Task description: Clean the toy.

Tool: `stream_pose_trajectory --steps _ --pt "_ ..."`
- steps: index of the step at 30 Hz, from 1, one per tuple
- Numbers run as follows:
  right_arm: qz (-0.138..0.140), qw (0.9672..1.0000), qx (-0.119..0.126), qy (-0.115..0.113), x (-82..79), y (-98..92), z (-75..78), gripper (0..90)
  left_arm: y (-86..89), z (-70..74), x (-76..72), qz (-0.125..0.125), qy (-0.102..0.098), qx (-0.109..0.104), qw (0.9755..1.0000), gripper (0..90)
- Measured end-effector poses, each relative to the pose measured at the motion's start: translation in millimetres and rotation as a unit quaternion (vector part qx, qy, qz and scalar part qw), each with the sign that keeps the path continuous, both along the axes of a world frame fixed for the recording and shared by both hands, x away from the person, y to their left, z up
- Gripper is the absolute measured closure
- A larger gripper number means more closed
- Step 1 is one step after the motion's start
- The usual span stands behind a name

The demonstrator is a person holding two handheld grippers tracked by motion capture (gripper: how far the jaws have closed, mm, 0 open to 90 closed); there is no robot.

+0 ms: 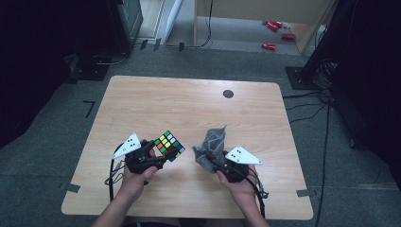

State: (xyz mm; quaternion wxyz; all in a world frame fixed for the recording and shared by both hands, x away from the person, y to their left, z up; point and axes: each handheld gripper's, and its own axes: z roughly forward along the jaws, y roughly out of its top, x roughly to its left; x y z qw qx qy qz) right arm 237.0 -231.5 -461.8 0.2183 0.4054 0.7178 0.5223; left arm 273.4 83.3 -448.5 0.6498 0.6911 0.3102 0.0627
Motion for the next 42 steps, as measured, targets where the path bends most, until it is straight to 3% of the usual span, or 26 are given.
stream_pose_trajectory --steps 3,8,11,14,17,22,27,34,39,42 --pt "-0.037 0.9992 -0.009 0.014 7.6 -12.1 -10.0 64.6 -1.0 -0.6 0.0 -0.001 0.002 0.002 1.0 34.0" --pt "-0.086 0.9951 -0.029 0.039 17.7 -25.4 -27.2 62.6 -0.9 -1.5 0.8 -0.001 0.004 0.005 1.0 34.0" --pt "-0.098 0.9923 -0.054 0.052 22.2 -28.3 -37.1 61.0 -0.7 -2.2 1.4 0.0 0.006 0.008 1.0 34.0" --pt "-0.102 0.9903 -0.062 0.071 25.5 -30.0 -45.3 59.8 -0.7 -2.7 2.0 0.002 0.01 0.009 0.9999 34.0" --pt "-0.102 0.9892 -0.068 0.08 27.6 -31.3 -49.1 50.5 -0.7 -3.8 3.5 0.005 0.017 0.014 0.9998 34.0" --pt "-0.115 0.9898 -0.072 0.045 25.1 -32.1 -39.8 30.0 -0.7 -8.1 7.0 0.012 0.032 0.024 0.9991 34.0" --pt "-0.105 0.9918 -0.071 0.01 17.5 -21.7 -27.0 24.3 -1.1 -9.9 8.5 0.014 0.04 0.028 0.9987 34.0" --pt "-0.088 0.9924 -0.061 -0.059 0.7 0.2 -5.5 22.1 -1.2 -11.0 9.9 0.017 0.046 0.028 0.9984 33.9" --pt "-0.026 0.9966 -0.038 -0.068 -8.3 19.9 -1.5 22.0 -4.3 -11.8 9.5 0.014 0.055 0.026 0.9981 34.0" --pt "0.015 0.9971 -0.036 -0.066 -13.0 34.8 -5.8 21.0 -7.7 -11.1 7.9 0.007 0.059 0.021 0.998 34.0"
